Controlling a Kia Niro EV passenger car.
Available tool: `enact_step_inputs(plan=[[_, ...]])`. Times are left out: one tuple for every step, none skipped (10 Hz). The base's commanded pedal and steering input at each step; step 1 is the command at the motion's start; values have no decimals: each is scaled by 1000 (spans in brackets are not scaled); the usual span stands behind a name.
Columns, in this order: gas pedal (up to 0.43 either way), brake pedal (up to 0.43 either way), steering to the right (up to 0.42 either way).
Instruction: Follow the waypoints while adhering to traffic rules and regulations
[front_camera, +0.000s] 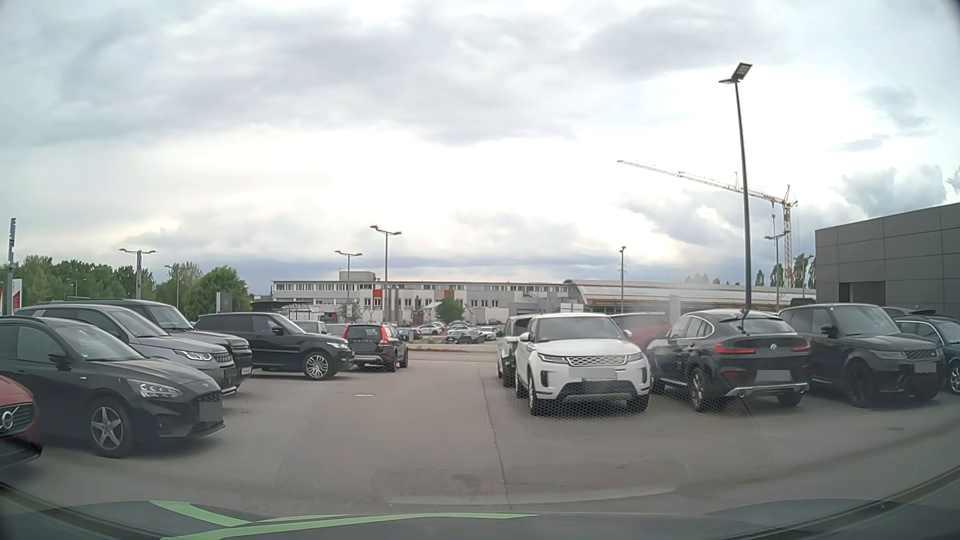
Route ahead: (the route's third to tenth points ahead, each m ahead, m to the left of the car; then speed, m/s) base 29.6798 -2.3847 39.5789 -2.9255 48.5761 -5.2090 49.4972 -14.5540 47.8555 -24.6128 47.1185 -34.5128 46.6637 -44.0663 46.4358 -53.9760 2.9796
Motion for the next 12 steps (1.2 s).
enact_step_inputs(plan=[[118,0,-170],[118,0,-173],[118,0,-173],[118,0,-170],[118,0,-166],[118,0,-158],[118,0,-144],[118,0,-127],[118,0,-107],[118,0,-86],[118,0,-63],[118,0,-40]])
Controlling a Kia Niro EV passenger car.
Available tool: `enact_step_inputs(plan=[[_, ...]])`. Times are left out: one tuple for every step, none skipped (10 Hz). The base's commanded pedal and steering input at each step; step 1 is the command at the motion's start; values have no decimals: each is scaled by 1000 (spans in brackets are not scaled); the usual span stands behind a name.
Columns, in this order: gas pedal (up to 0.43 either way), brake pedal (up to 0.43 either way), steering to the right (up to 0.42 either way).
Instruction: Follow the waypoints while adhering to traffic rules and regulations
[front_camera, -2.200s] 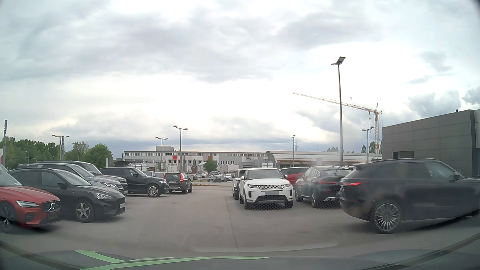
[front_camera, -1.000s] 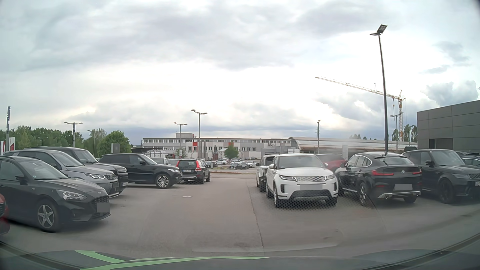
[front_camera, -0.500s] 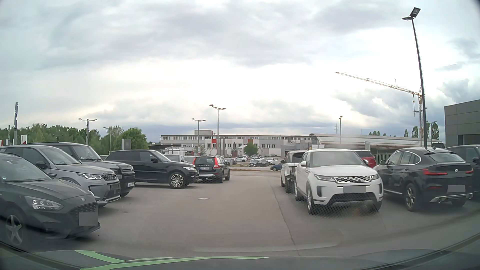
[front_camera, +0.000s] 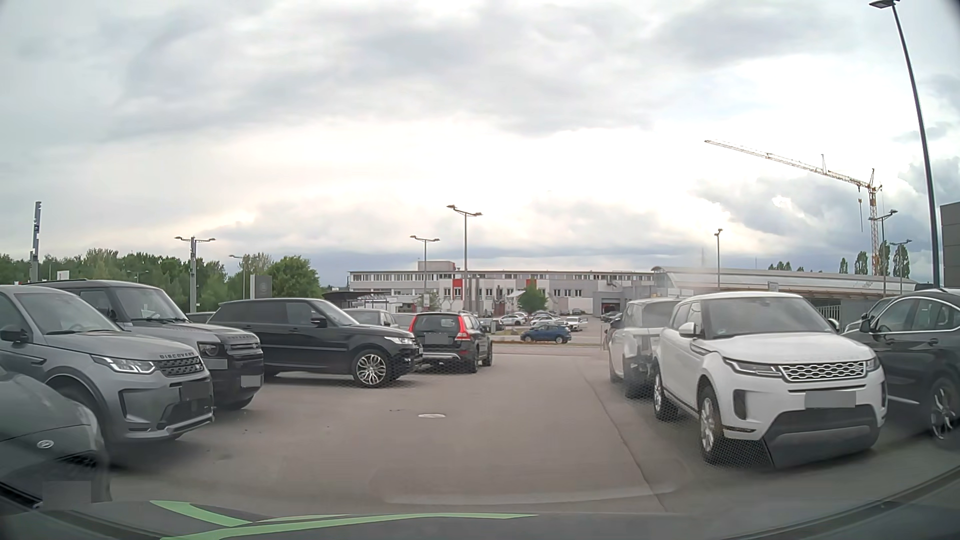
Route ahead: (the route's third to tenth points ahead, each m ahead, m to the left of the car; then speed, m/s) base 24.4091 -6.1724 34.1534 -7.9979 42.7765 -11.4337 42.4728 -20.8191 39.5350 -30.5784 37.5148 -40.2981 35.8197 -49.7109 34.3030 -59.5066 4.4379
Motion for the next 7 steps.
enact_step_inputs(plan=[[118,0,-17],[110,0,3],[110,0,19],[110,0,33],[79,0,46],[0,0,54],[0,0,62]])
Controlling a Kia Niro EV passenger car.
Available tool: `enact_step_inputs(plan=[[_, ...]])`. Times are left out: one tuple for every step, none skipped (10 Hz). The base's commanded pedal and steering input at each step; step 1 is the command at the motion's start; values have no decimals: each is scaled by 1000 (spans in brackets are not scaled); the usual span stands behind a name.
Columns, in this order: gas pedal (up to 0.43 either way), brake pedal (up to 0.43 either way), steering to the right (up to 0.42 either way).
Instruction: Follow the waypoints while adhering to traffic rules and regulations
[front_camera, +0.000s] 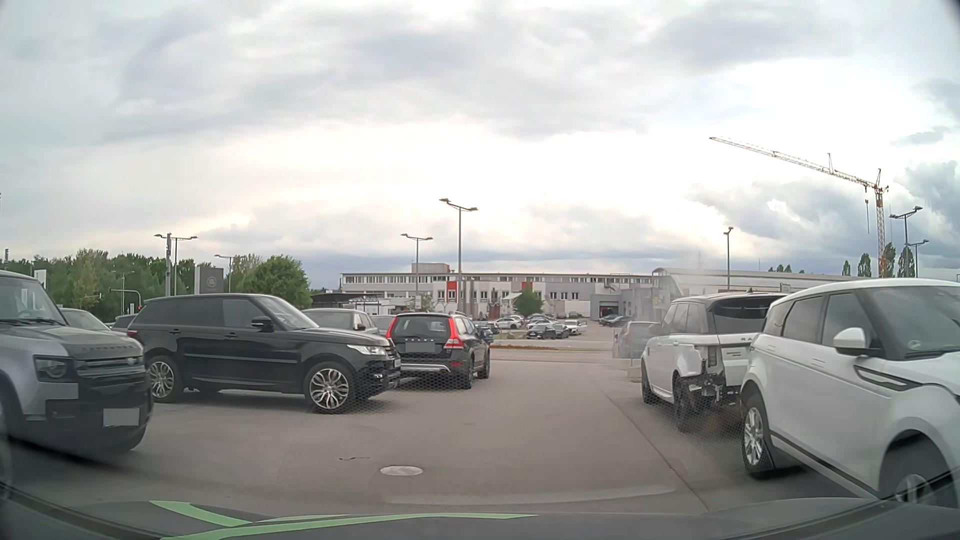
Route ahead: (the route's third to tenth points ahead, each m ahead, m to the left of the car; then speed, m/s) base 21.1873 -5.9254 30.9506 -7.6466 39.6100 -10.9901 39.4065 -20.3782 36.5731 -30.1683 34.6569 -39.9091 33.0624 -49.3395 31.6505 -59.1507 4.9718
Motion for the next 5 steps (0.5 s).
enact_step_inputs(plan=[[0,0,65],[0,0,65],[0,0,66],[0,6,66],[0,61,67]])
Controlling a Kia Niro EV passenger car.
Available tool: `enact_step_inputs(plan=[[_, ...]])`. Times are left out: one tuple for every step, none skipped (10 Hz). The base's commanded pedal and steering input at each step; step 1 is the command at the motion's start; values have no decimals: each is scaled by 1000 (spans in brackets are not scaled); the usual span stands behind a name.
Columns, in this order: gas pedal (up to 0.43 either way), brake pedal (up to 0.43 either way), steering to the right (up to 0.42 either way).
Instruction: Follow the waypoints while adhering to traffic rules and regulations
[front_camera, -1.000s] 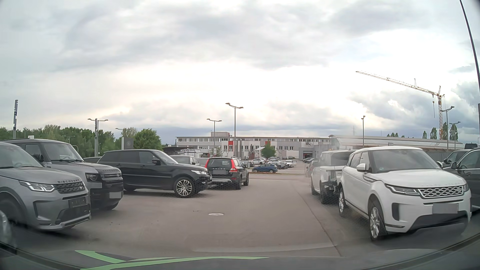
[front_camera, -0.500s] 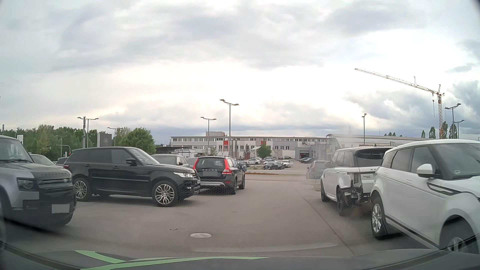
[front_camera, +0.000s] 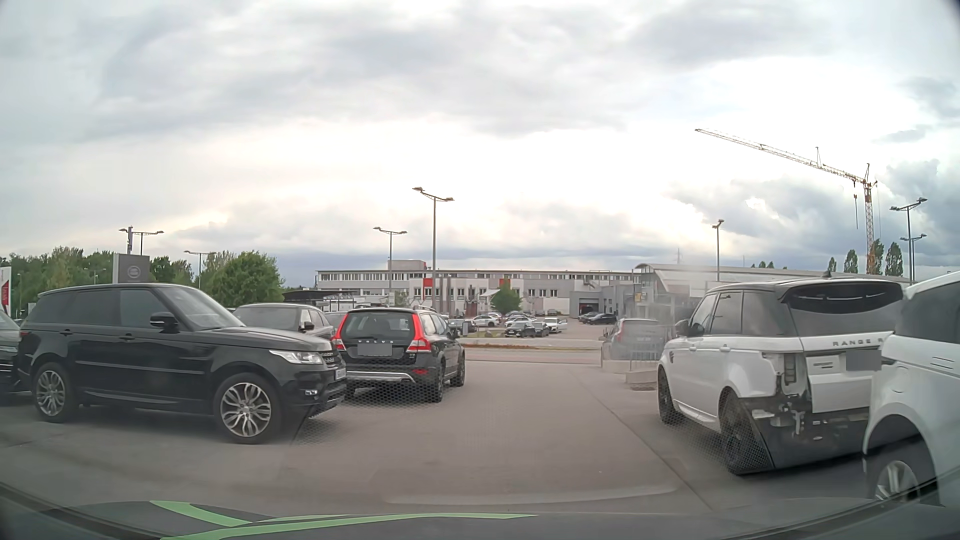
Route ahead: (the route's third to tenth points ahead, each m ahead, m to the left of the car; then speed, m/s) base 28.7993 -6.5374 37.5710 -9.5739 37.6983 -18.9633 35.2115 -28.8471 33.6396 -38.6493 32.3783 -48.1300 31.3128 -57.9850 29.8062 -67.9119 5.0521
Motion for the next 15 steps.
enact_step_inputs(plan=[[0,104,69],[0,128,69],[0,134,69],[0,140,70],[0,140,75],[0,159,80],[0,171,81],[0,171,81],[0,177,80],[0,183,79],[0,183,77],[0,183,74],[0,195,72],[0,213,70],[0,220,68]])
